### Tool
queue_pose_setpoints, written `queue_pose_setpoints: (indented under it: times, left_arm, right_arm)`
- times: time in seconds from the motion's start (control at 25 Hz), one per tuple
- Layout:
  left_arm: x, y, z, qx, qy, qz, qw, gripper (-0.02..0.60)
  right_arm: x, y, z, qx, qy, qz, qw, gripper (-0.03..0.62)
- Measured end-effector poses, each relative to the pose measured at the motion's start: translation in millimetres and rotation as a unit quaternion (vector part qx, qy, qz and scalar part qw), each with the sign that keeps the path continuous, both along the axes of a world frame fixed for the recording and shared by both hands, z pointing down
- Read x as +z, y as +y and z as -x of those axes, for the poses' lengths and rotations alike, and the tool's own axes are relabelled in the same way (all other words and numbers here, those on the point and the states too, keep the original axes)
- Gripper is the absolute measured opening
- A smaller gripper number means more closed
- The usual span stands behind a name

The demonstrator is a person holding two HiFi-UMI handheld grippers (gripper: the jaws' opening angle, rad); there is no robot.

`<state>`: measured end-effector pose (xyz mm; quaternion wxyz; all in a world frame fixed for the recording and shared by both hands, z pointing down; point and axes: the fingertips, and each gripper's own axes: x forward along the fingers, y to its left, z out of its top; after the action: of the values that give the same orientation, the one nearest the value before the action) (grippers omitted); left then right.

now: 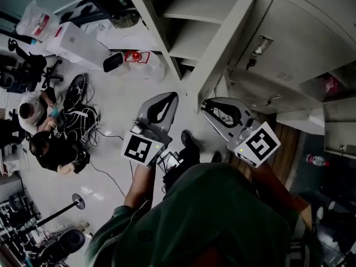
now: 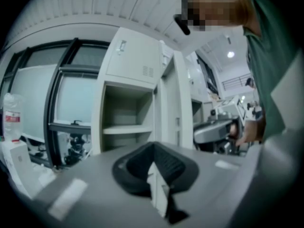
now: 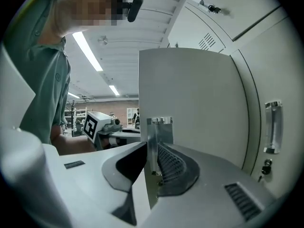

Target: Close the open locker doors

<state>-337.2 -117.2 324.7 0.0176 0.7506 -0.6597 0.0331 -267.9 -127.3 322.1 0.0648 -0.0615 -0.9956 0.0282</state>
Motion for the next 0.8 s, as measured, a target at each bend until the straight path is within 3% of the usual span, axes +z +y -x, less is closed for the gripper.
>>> queue_pose_setpoints:
  times: [0.32,0.8]
  left_arm:
    - [6,7,57,-0.020,0.013,0.007,0.9997,-0.002]
    - [15,-9,123,-0.007,0.025,0.002,0.9997,-0.002]
  right_arm:
    - [3,-9,58,-0.002,0.008,0.005,1.000,0.063]
    - [15,-41,132,0.037,0.016,0.002,0.999,0.054]
